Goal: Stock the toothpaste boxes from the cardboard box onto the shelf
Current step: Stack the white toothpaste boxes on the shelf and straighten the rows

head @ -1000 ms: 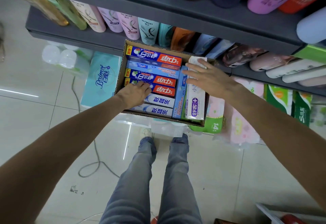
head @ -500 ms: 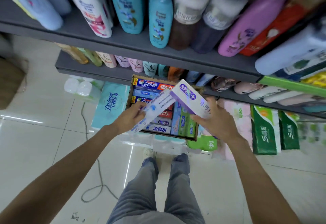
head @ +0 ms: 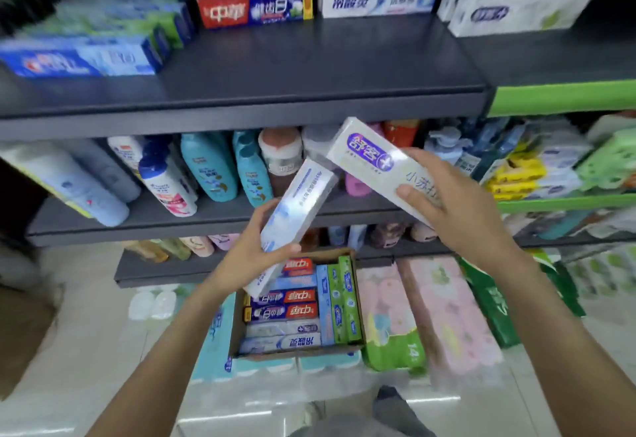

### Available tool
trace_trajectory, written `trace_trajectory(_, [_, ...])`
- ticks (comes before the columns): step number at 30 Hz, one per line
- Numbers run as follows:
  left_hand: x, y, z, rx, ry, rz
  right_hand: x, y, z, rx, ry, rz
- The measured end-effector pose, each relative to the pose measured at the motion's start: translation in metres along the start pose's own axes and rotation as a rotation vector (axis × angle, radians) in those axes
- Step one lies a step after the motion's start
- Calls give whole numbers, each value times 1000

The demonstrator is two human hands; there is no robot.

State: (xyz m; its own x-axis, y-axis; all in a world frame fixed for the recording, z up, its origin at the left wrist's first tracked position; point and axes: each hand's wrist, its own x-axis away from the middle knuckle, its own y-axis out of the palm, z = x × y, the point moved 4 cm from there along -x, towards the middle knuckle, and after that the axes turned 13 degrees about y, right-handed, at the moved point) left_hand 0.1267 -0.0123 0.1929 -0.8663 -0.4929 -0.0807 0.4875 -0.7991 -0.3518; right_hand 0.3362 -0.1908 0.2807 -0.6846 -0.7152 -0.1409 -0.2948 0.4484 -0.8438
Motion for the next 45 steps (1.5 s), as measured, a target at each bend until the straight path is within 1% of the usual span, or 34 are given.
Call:
trace_trajectory(4, [-41,-2,78,-109,259,138,-38,-73,1,44,-189,261])
trace_trajectory(6, [-59,2,111,-134,349,149,-60,-113,7,119,-271,393])
trace_trajectory(8, [-75,6,138,-201,404,124,-87,-148,20,189,-323,459])
trace_trajectory(11, [-100,13,167,-337,456,100,-142,-177,51,341,-320,441])
trace_trajectory(12, [-108,14,174,-375,459,101,-162,-179,64,396,-302,399])
trace_trajectory(14, [-124,16,182,-476,431,126,-195,-177,90,457,-234,261])
trace_trajectory(17, [-141,18,192,-661,413,164,-226,-170,126,454,-136,131])
trace_trajectory(18, [-146,20,195,-706,408,176,-232,-168,135,452,-103,128])
trace_trajectory(20, [-153,23,198,-747,365,227,-239,-167,146,431,-32,178])
trace_trajectory(21, [-156,24,197,-697,328,268,-240,-165,145,409,-27,220])
trace_trajectory(22, [-159,25,196,-551,287,314,-239,-163,139,378,-57,269])
trace_trajectory(24, [-164,29,195,-29,197,401,-224,-156,109,223,-200,362])
trace_trajectory(25, [-168,32,193,232,147,435,-213,-151,89,100,-272,363])
trace_trajectory(26, [-171,34,193,428,109,467,-200,-145,67,-19,-335,336])
trace_trajectory(27, [-173,33,194,546,83,493,-188,-138,46,-97,-399,307])
trace_trajectory(28, [-174,32,194,618,63,506,-178,-132,26,-117,-478,308])
trace_trajectory(30, [-174,27,193,677,13,475,-167,-122,-9,-41,-684,363])
trace_trajectory(31, [-174,24,192,676,-26,435,-167,-118,-24,6,-773,362])
trace_trajectory(33, [-171,18,190,640,-93,313,-173,-111,-47,98,-893,302])
trace_trajectory(36, [-167,8,187,602,-129,151,-189,-104,-69,223,-941,132])
trace_trajectory(39, [-162,-1,183,552,-199,55,-200,-100,-76,195,-881,-134])
trace_trajectory(40, [-160,-6,182,498,-225,10,-200,-97,-78,168,-855,-211])
trace_trajectory(42, [-156,-18,180,338,-228,-99,-200,-91,-78,131,-804,-297])
trace_trajectory(43, [-154,-28,179,173,-195,-142,-200,-88,-76,124,-774,-307])
trace_trajectory(45, [-154,-45,177,-242,-71,-186,-205,-81,-65,118,-706,-290])
